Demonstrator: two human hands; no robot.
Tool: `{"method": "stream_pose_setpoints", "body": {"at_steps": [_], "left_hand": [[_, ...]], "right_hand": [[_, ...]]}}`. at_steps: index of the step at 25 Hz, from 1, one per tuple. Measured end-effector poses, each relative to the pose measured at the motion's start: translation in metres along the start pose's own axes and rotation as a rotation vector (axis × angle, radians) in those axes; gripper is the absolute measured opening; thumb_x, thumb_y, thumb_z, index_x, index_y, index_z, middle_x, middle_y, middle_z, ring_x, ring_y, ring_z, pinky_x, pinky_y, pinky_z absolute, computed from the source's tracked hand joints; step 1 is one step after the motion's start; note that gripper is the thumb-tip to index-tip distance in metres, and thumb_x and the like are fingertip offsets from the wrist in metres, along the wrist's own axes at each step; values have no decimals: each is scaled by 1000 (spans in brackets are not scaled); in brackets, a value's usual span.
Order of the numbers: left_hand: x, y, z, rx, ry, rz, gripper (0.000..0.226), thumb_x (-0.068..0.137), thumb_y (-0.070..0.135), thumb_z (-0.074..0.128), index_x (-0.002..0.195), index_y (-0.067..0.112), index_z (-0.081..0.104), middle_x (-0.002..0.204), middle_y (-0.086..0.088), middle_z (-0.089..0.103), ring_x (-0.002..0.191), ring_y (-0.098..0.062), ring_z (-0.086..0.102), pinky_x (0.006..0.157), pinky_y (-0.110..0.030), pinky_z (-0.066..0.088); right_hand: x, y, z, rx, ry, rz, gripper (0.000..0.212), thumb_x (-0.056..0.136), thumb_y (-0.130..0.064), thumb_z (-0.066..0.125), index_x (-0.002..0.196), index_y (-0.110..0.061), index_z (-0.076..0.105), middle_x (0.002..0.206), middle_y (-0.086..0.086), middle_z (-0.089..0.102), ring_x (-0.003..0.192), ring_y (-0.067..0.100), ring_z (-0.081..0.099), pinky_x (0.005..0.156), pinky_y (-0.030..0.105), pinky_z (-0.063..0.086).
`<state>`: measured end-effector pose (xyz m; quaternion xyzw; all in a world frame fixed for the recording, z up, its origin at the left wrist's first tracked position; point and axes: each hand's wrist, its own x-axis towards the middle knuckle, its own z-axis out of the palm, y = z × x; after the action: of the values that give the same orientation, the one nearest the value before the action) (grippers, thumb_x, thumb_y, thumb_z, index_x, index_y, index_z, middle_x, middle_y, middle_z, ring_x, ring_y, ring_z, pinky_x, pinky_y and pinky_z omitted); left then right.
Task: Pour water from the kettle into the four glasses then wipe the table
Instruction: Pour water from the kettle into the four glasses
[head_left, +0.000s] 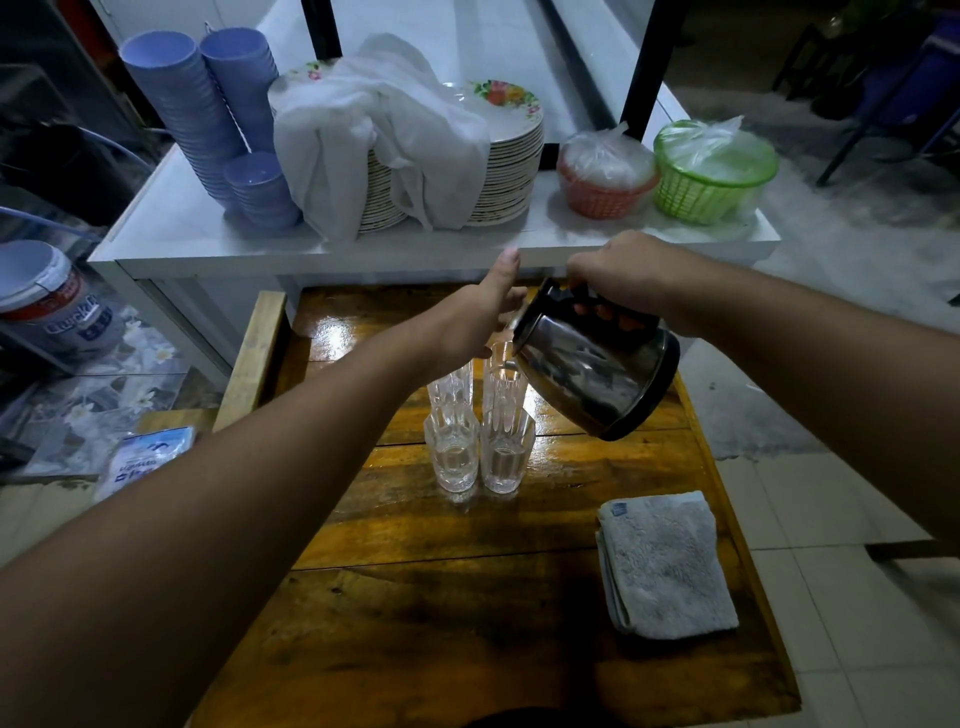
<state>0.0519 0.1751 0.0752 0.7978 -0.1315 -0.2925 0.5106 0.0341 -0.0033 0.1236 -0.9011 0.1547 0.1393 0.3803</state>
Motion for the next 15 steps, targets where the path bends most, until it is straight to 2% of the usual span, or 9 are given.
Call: {"method": "stream_pose_setpoints", "body": {"at_steps": [2, 9, 15], "left_hand": [[-1, 0, 2, -21, 18, -6, 80, 97, 65, 10, 152, 12, 35, 155, -7, 42, 140, -26, 40, 109, -45, 35], [-4, -3, 6, -49, 49, -6, 83, 96, 67, 10, 153, 12, 32, 157, -8, 38, 142, -25, 38, 111, -44, 33], [-5, -5, 6, -78, 106, -23, 84, 95, 68, 9, 152, 13, 36, 156, -9, 40, 139, -26, 41, 111, -46, 35]], "right_hand": [[2, -3, -1, -43, -11, -5, 32, 83, -33, 55, 71, -8, 71, 58, 6, 58, 51, 23, 49, 49, 29, 38], [10, -11, -3, -172, -1, -30, 33, 85, -35, 55, 73, -9, 71, 55, 4, 57, 46, 21, 48, 49, 27, 39], [15, -17, -7, -254, -13, -61, 35, 88, -36, 56, 81, -7, 73, 63, 5, 60, 54, 21, 53, 53, 29, 42]]}}
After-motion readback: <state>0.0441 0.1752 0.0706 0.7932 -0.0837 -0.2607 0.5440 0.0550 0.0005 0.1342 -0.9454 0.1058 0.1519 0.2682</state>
